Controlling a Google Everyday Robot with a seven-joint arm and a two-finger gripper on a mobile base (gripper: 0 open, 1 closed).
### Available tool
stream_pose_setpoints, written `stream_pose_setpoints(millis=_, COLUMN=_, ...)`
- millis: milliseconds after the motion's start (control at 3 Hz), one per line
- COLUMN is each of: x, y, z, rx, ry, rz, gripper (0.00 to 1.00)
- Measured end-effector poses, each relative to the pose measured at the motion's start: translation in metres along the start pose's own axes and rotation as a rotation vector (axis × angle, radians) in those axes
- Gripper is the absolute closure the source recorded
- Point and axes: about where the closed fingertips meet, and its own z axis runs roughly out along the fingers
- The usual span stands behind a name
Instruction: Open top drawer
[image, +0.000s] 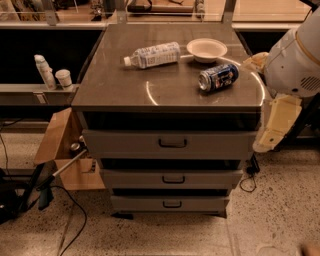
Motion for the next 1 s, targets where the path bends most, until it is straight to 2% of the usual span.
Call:
stream_pose_setpoints(millis=333, x=0.0058, y=0.0008, z=0.0146, rx=0.003, ry=-0.034, rz=-0.034, gripper=0.0)
stream_pose_setpoints(millis=667, x=0.0058, y=0.0008, z=0.0146, rx=0.003, ry=-0.034, rz=-0.034, gripper=0.0)
stream_pose_setpoints(millis=1000, x=0.0103, y=0.0004, z=0.0225, rx=0.032, ry=-0.014, rz=-0.023, gripper=0.0)
